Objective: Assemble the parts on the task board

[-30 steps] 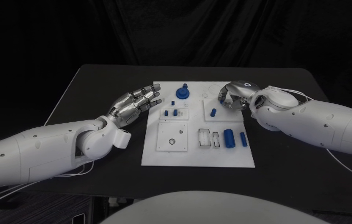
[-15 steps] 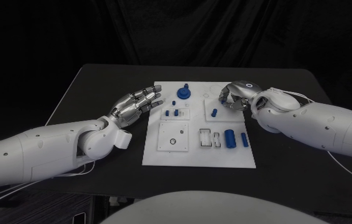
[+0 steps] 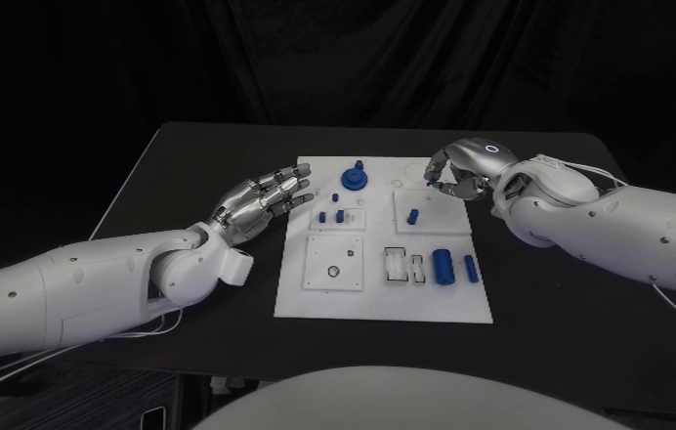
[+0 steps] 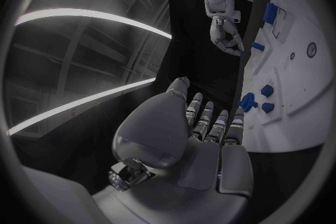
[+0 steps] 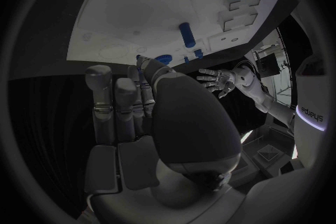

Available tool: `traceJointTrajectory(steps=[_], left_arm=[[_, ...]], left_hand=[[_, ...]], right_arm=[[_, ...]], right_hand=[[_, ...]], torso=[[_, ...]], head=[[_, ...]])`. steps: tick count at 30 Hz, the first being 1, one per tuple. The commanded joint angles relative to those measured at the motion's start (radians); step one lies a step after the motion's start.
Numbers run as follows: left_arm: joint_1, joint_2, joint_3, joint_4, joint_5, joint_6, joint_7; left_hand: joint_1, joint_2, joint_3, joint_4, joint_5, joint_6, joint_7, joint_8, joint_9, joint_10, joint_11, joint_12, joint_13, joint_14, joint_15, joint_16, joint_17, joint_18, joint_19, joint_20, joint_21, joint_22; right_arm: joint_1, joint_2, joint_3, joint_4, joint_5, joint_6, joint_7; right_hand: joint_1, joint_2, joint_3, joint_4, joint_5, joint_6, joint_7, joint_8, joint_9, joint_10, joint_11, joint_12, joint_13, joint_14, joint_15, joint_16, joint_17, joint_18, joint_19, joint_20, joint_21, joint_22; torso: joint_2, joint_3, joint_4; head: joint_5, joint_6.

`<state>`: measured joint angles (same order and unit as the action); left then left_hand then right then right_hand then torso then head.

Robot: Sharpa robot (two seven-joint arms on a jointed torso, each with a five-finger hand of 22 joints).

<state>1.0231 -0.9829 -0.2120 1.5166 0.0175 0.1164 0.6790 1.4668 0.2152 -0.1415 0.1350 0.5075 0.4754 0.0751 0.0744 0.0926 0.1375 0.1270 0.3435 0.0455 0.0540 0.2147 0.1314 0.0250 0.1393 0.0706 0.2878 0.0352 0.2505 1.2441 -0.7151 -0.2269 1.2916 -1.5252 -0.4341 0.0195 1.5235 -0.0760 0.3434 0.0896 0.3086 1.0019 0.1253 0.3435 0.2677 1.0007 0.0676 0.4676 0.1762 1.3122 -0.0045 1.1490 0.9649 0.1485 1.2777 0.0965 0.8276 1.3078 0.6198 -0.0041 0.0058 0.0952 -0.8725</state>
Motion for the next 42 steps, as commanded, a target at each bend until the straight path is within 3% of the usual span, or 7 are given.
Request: traceJointTrajectory(steps=[1,11,17,22,27,34,42], left_arm=[[-0.001,0.001,0.001,0.001,-0.001,0.014,0.173],[-0.002,0.001,0.001,0.000,-0.001,0.015,0.170],[-0.002,0.000,0.001,0.000,-0.001,0.015,0.169],[-0.003,0.001,0.001,0.000,-0.001,0.015,0.168],[-0.003,0.004,0.001,0.000,-0.001,0.016,0.166],[-0.003,0.007,0.001,0.001,-0.001,0.016,0.164],[-0.004,0.010,0.001,-0.001,-0.001,0.017,0.163]], left_hand=[[-0.005,0.007,-0.001,-0.005,0.006,0.002,0.006,-0.003,-0.001,-0.006,0.003,-0.004,-0.001,0.002,0.006,0.004,0.001,0.008,0.000,0.005,0.005,0.001],[-0.008,0.007,0.001,-0.006,0.006,0.001,0.007,-0.003,-0.002,-0.007,0.003,-0.005,-0.001,0.003,0.009,0.006,0.001,0.006,0.004,0.005,0.006,0.005],[-0.009,0.007,0.001,-0.007,0.005,0.002,0.007,-0.003,-0.001,-0.006,0.004,-0.004,-0.001,0.003,0.009,0.006,0.001,0.006,0.005,0.005,0.007,0.006],[-0.009,0.008,0.002,-0.007,0.005,0.002,0.007,-0.003,-0.002,-0.006,0.004,-0.004,-0.001,0.003,0.010,0.006,0.001,0.005,0.005,0.005,0.007,0.006],[-0.010,0.008,0.002,-0.007,0.004,0.003,0.007,-0.003,-0.001,-0.006,0.005,-0.003,-0.001,0.003,0.010,0.006,0.001,0.005,0.006,0.005,0.007,0.006],[-0.011,0.008,0.003,-0.007,0.004,0.002,0.007,-0.003,-0.002,-0.006,0.006,-0.003,-0.001,0.004,0.010,0.007,0.001,0.004,0.006,0.005,0.007,0.007],[-0.013,0.010,0.004,-0.007,0.003,0.002,0.008,-0.003,-0.002,-0.006,0.006,-0.004,-0.001,0.004,0.011,0.007,0.001,0.003,0.007,0.005,0.008,0.007]], right_arm=[[0.012,-0.020,0.000,0.040,-0.006,-0.021,-0.028],[0.025,-0.074,-0.002,0.189,-0.006,0.032,-0.045],[0.017,-0.084,-0.007,0.289,-0.009,0.090,-0.063],[0.006,-0.063,-0.008,0.332,-0.071,0.127,-0.082],[-0.009,-0.021,-0.009,0.340,-0.123,0.158,-0.093],[-0.041,0.053,-0.009,0.302,-0.164,0.199,-0.095],[-0.081,0.113,-0.008,0.251,-0.173,0.168,-0.091]], right_hand=[[-0.012,0.003,-0.006,0.004,-0.003,0.004,0.001,0.000,0.068,0.007,0.000,-0.007,-0.002,0.008,-0.001,-0.006,-0.001,-0.014,0.008,0.002,-0.001,0.081],[-0.015,0.003,-0.009,0.006,-0.006,0.004,0.000,-0.001,0.072,0.012,0.000,-0.012,-0.003,0.013,-0.002,-0.002,0.005,-0.015,0.011,0.002,0.001,0.082],[-0.014,0.002,-0.009,0.007,-0.004,0.002,-0.001,-0.003,0.074,0.012,-0.001,-0.018,-0.005,0.018,-0.002,0.003,0.012,-0.015,0.013,0.002,0.003,0.082],[-0.015,0.003,-0.012,0.008,0.001,0.002,-0.001,-0.007,0.081,0.016,0.000,-0.032,-0.010,0.044,-0.003,0.034,0.051,-0.022,0.037,0.001,0.047,0.093],[-0.016,0.004,-0.012,0.008,0.003,0.001,-0.001,-0.009,0.082,0.015,0.000,-0.037,-0.012,0.047,-0.003,0.038,0.054,-0.023,0.041,0.001,0.052,0.095],[-0.019,0.002,-0.014,0.009,0.021,-0.002,-0.001,-0.015,0.088,0.019,0.001,-0.052,-0.016,0.050,-0.002,0.042,0.058,-0.024,0.044,0.001,0.052,0.096],[-0.017,-0.001,-0.013,0.005,0.029,-0.003,0.000,-0.019,0.091,0.022,0.002,-0.057,-0.017,0.050,-0.002,0.043,0.060,-0.023,0.043,0.001,0.047,0.095]], torso=[[0.000,-0.0003,-0.0007],[0.001,0.0010,-0.0005],[0.001,0.0015,-0.0004],[0.001,0.0020,-0.0003],[0.000,0.0020,-0.0004],[0.000,0.0021,-0.0009],[0.001,0.0026,0.0009]], head=[[0.004,0.000],[0.010,0.000],[0.011,0.000],[0.017,0.000],[0.027,0.000],[0.036,0.000],[0.040,0.000]])
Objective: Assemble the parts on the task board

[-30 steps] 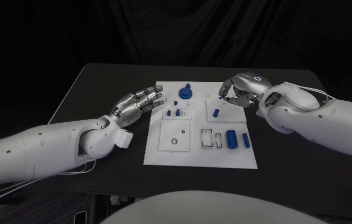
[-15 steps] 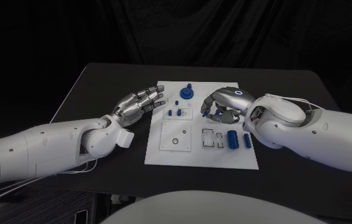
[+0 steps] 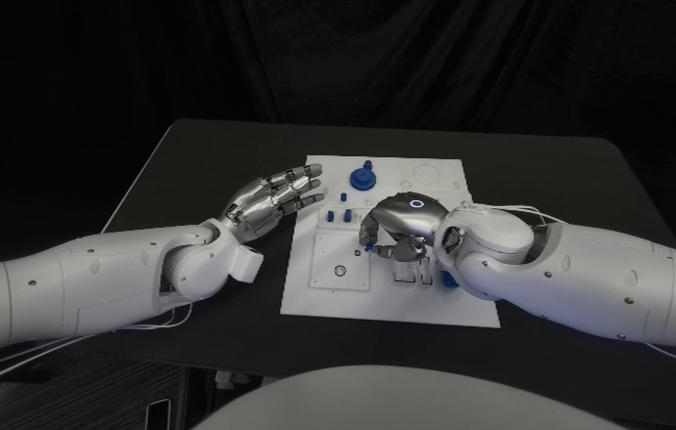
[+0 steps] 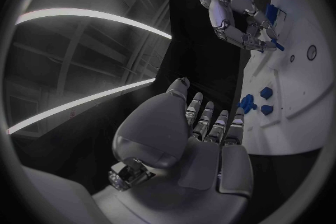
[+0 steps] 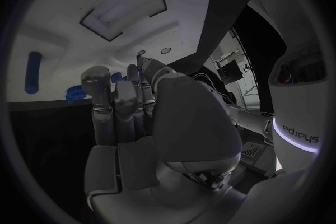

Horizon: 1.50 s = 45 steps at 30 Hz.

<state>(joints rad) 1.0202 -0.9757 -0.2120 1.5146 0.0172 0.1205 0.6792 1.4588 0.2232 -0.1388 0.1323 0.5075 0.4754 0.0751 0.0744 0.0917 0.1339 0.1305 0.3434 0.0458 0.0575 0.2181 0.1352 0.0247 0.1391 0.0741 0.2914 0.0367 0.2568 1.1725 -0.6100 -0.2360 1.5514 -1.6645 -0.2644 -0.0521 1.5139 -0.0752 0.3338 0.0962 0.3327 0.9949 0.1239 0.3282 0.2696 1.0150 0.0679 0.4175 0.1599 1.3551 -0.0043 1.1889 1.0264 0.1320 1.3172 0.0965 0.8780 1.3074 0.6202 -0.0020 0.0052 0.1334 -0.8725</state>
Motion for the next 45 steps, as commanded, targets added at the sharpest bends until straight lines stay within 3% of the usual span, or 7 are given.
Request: traceJointTrajectory(steps=[1,7,10,16,45], left_arm=[[-0.002,0.003,0.001,0.000,-0.001,0.013,0.162],[-0.003,0.006,0.001,-0.002,-0.001,0.016,0.160],[-0.004,0.008,0.001,-0.004,-0.001,0.017,0.158],[-0.005,0.009,0.001,-0.005,-0.001,0.019,0.156],[-0.009,0.014,0.001,-0.014,-0.001,0.026,0.147]], left_hand=[[-0.005,0.002,0.001,-0.004,0.003,0.002,0.008,-0.003,-0.001,-0.002,0.003,-0.004,-0.001,0.000,0.008,0.003,0.002,0.003,0.004,0.002,0.006,0.000],[-0.005,0.002,0.001,-0.004,0.003,0.002,0.008,-0.003,-0.001,-0.002,0.003,-0.004,-0.001,0.000,0.008,0.003,0.002,0.003,0.004,0.002,0.006,0.000],[-0.006,0.003,0.002,-0.005,0.003,0.000,0.009,-0.004,-0.001,-0.003,0.004,-0.005,-0.001,0.000,0.008,0.002,0.001,0.003,0.004,0.002,0.006,-0.001],[-0.007,0.004,0.003,-0.005,0.003,0.000,0.010,-0.004,-0.001,-0.004,0.003,-0.006,-0.001,0.000,0.009,0.002,0.001,0.002,0.005,0.002,0.007,0.001],[-0.010,0.005,0.007,-0.006,0.001,-0.004,0.013,-0.005,-0.002,-0.007,0.004,-0.009,-0.002,-0.001,0.012,0.002,0.001,-0.001,0.009,0.002,0.008,0.004]], right_arm=[[-0.013,0.012,0.001,-0.013,-0.034,-0.010,-0.019],[-0.028,0.033,0.001,-0.028,-0.035,-0.059,-0.025],[-0.030,0.038,0.001,-0.031,-0.035,-0.068,-0.027],[-0.032,0.042,0.001,-0.032,-0.035,-0.076,-0.029],[-0.037,0.049,0.001,-0.046,-0.035,-0.027,-0.046]], right_hand=[[-0.007,-0.002,-0.003,-0.002,0.005,0.004,0.001,-0.003,0.089,0.007,0.001,-0.007,-0.001,0.005,-0.002,0.001,-0.005,-0.006,0.002,0.001,-0.006,0.095],[-0.007,-0.003,-0.003,-0.003,0.010,0.004,0.002,-0.006,0.090,0.009,0.002,-0.010,-0.002,0.004,-0.001,0.001,-0.004,-0.005,0.000,0.001,-0.012,0.094],[-0.007,-0.004,-0.003,-0.003,0.011,0.003,0.002,-0.006,0.090,0.009,0.002,-0.012,-0.002,0.003,-0.001,0.000,-0.006,-0.004,-0.002,0.001,-0.016,0.093],[-0.009,-0.004,-0.003,-0.003,0.013,0.003,0.003,-0.008,0.091,0.009,0.003,-0.013,-0.003,0.003,0.000,0.001,-0.005,-0.004,-0.003,0.002,-0.018,0.093],[-0.007,-0.004,-0.002,-0.005,0.013,0.003,0.003,-0.010,0.092,0.011,0.003,-0.016,-0.003,-0.001,0.000,-0.002,-0.009,-0.002,-0.006,0.002,-0.026,0.091]], torso=[[0.001,0.0004,0.0020],[0.001,0.0006,0.0026],[0.001,0.0011,-0.0013],[0.000,0.0008,-0.0007],[0.000,0.0004,-0.0008]], head=[[0.003,0.000],[0.005,0.000],[0.008,0.000],[0.013,0.000],[0.017,0.000]])
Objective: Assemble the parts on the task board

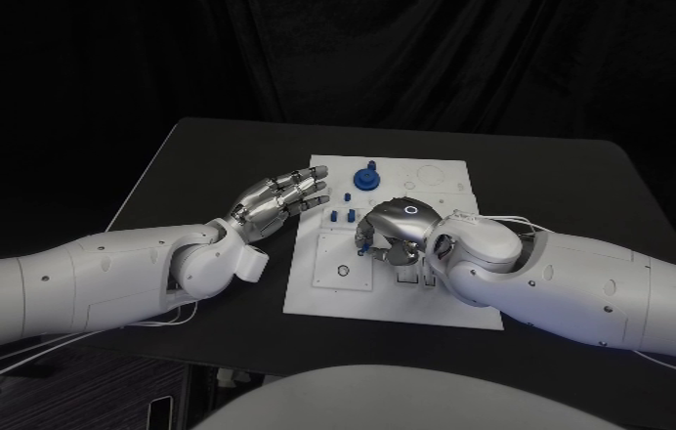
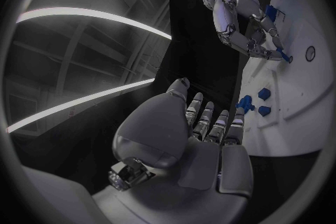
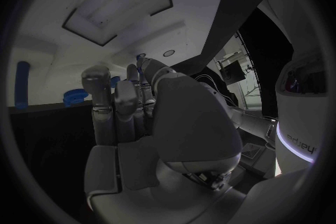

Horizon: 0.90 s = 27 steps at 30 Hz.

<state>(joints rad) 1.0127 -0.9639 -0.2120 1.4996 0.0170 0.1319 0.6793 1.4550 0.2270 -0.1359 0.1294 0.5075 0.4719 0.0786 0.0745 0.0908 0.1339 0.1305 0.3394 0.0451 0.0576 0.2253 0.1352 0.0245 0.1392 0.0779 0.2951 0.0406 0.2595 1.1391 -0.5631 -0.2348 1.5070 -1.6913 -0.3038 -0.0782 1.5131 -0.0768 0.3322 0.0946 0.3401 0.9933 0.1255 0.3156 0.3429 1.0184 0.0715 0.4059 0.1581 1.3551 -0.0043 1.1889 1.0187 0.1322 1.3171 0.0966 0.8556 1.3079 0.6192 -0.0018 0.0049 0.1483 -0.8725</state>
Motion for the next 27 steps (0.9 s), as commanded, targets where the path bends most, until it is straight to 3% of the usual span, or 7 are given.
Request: traceJointTrajectory(steps=[1,27], left_arm=[[-0.002,0.002,0.001,0.000,0.000,0.015,0.147],[-0.004,0.006,0.001,-0.007,0.000,0.018,0.140]], left_hand=[[-0.006,0.001,0.004,-0.004,0.001,0.000,0.009,-0.005,-0.001,-0.007,0.004,-0.005,-0.001,-0.001,0.005,0.002,0.001,-0.001,0.005,-0.002,0.004,0.001],[-0.009,0.003,0.007,-0.005,-0.001,-0.004,0.011,-0.006,-0.002,-0.009,0.003,-0.008,-0.001,-0.001,0.007,0.002,0.001,-0.004,0.006,-0.002,0.004,-0.001]], right_arm=[[-0.005,0.002,0.000,-0.003,-0.009,0.012,-0.020],[-0.011,0.003,0.000,0.001,-0.009,-0.007,-0.009]], right_hand=[[-0.006,-0.003,0.000,-0.004,0.006,0.005,0.001,0.003,0.019,0.008,-0.001,-0.004,-0.001,-0.001,0.000,-0.002,-0.001,-0.003,-0.006,0.002,-0.004,0.091],[-0.007,-0.002,0.000,-0.004,0.005,0.005,0.002,0.002,0.020,0.010,-0.001,-0.005,-0.001,-0.002,0.000,-0.003,-0.002,-0.002,-0.007,0.002,-0.007,0.090]], torso=[[0.001,0.0002,-0.0006],[0.000,0.0005,0.0003]], head=[[0.002,0.000],[0.005,0.000]])
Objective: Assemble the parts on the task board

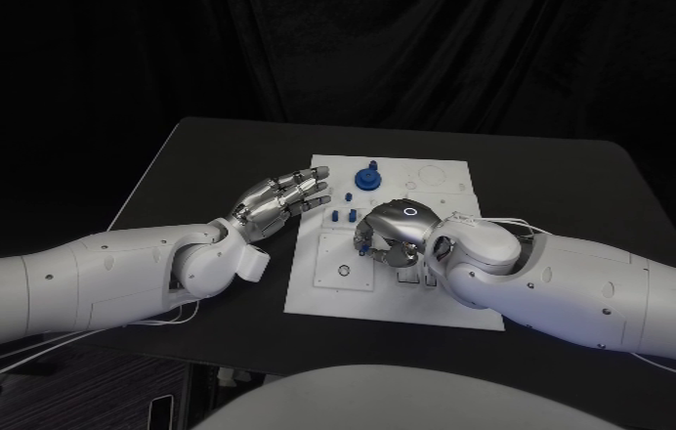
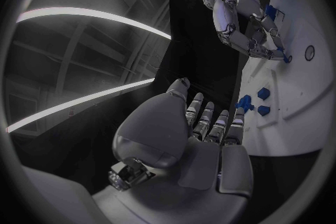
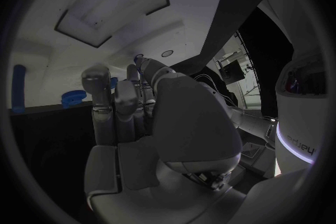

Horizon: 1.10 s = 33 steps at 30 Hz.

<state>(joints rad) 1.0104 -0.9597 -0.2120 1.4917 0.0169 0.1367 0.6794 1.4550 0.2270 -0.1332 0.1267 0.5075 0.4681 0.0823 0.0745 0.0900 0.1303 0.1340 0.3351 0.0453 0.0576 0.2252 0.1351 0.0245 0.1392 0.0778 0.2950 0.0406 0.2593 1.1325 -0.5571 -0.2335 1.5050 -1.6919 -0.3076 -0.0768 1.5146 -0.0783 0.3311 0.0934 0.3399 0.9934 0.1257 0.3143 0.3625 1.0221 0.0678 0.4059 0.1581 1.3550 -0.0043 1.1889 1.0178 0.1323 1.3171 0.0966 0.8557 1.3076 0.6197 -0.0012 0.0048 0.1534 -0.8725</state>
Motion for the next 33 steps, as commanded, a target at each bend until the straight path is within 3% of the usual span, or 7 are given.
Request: traceJointTrajectory(steps=[1,16,33], left_arm=[[-0.002,0.002,0.001,0.001,0.000,0.013,0.140],[-0.003,0.004,0.001,-0.005,0.000,0.015,0.128],[-0.005,0.008,0.001,-0.011,0.000,0.020,0.117]], left_hand=[[-0.009,0.003,0.004,-0.002,-0.001,0.000,0.008,-0.006,-0.002,-0.006,-0.001,-0.004,-0.002,-0.001,0.007,0.002,0.001,-0.004,0.006,-0.001,0.004,0.000],[-0.012,0.004,0.007,-0.003,-0.002,-0.002,0.010,-0.007,-0.002,-0.009,-0.002,-0.008,-0.002,-0.002,0.009,0.001,0.001,-0.006,0.007,-0.001,0.004,-0.001],[-0.016,0.006,0.010,-0.004,-0.003,-0.006,0.012,-0.008,-0.003,-0.014,-0.003,-0.013,-0.003,-0.004,0.012,-0.001,0.001,-0.009,0.008,-0.001,0.004,-0.002]], right_arm=[[-0.005,-0.003,-0.001,0.003,-0.008,-0.002,-0.010],[-0.005,-0.006,-0.001,0.007,-0.008,-0.005,-0.011],[-0.005,-0.006,-0.001,0.005,-0.008,-0.003,-0.016]], right_hand=[[-0.008,-0.001,0.001,-0.003,0.005,0.005,0.001,0.003,0.000,0.006,0.003,-0.005,-0.001,-0.002,0.000,-0.003,-0.002,-0.002,-0.007,0.002,-0.007,0.090],[-0.013,0.001,0.000,0.000,0.002,0.005,0.002,0.001,0.002,0.009,0.003,-0.007,-0.001,-0.004,0.000,-0.005,-0.003,-0.002,-0.009,0.002,-0.009,0.090],[-0.036,0.024,0.002,0.019,0.002,-0.004,-0.001,-0.011,0.010,0.009,0.005,-0.028,-0.006,-0.003,0.003,-0.002,-0.001,-0.002,-0.007,0.005,-0.010,0.089]], torso=[[0.000,-0.0002,0.0003],[-0.001,-0.0002,-0.0003],[-0.001,-0.0001,0.0002]], head=[[0.000,0.000],[0.004,0.000],[0.011,0.000]])
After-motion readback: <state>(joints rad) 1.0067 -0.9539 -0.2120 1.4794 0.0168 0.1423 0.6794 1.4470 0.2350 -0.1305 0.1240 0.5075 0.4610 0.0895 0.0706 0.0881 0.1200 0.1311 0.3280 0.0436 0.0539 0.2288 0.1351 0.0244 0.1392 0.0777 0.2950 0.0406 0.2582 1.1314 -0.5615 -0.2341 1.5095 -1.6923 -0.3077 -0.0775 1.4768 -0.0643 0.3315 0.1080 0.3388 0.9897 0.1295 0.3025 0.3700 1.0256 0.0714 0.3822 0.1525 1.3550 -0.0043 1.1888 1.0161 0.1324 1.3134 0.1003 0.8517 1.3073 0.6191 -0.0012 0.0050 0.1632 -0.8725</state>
